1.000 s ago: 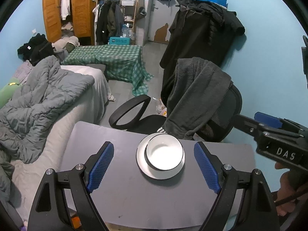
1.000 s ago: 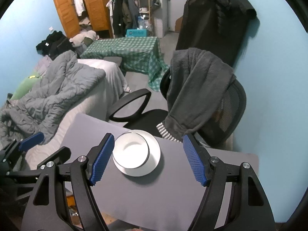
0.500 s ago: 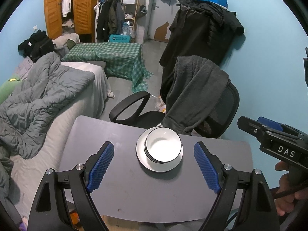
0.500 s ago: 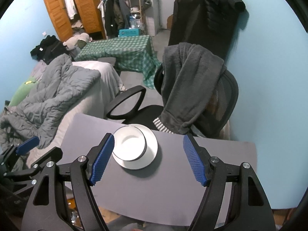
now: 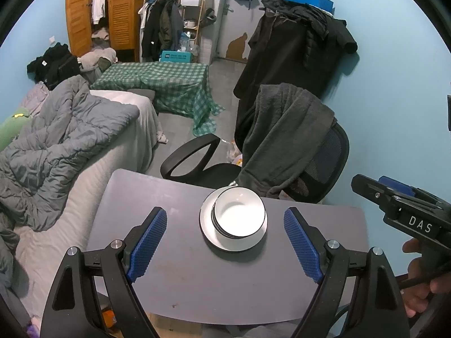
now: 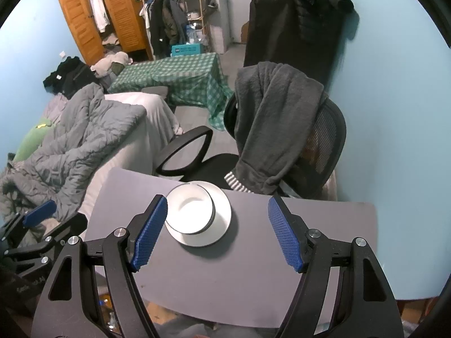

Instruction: Organize plates and bowls

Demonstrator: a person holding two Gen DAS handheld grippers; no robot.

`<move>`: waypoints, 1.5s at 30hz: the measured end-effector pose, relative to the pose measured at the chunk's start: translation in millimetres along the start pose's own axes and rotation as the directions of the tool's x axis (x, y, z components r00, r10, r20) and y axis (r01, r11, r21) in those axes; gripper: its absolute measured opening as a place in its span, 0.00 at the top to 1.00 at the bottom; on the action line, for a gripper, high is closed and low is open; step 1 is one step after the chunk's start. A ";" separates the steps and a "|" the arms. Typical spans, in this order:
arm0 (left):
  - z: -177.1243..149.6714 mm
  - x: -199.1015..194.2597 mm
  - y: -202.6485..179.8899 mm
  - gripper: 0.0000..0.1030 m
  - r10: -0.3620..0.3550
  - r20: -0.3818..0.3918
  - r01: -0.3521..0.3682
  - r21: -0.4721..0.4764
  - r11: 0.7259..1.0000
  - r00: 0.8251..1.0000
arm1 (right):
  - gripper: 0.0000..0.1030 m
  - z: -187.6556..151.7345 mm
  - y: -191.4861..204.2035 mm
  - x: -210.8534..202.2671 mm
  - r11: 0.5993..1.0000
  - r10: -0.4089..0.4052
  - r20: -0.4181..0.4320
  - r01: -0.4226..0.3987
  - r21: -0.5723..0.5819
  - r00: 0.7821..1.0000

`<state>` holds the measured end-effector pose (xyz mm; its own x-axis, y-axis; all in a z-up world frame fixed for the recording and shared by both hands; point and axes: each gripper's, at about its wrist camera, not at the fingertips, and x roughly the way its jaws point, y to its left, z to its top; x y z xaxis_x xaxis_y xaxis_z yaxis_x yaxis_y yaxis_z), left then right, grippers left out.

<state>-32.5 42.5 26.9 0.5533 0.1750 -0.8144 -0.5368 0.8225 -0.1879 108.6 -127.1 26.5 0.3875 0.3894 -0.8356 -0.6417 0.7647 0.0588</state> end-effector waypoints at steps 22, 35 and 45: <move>5.7 9.1 1.7 0.16 0.021 -0.020 -0.022 -0.015 1.000 1.000 | 0.29 2.6 6.8 1.0 1.000 0.008 -0.012 -0.008 -0.008 1.000; 7.5 7.9 3.5 0.16 0.060 -0.007 -0.061 -0.032 0.998 0.998 | 0.29 4.5 12.4 6.5 1.000 0.011 -0.024 -0.012 -0.029 1.000; 8.2 6.2 2.9 0.15 0.072 -0.004 -0.072 -0.028 0.997 0.997 | 0.29 4.9 15.9 10.6 0.999 0.018 -0.038 -0.020 -0.043 0.999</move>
<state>-25.3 50.4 25.8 0.5111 0.2315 -0.8277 -0.5928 0.7923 -0.1445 105.7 -108.3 21.3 0.3505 0.3836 -0.8544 -0.6772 0.7339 0.0517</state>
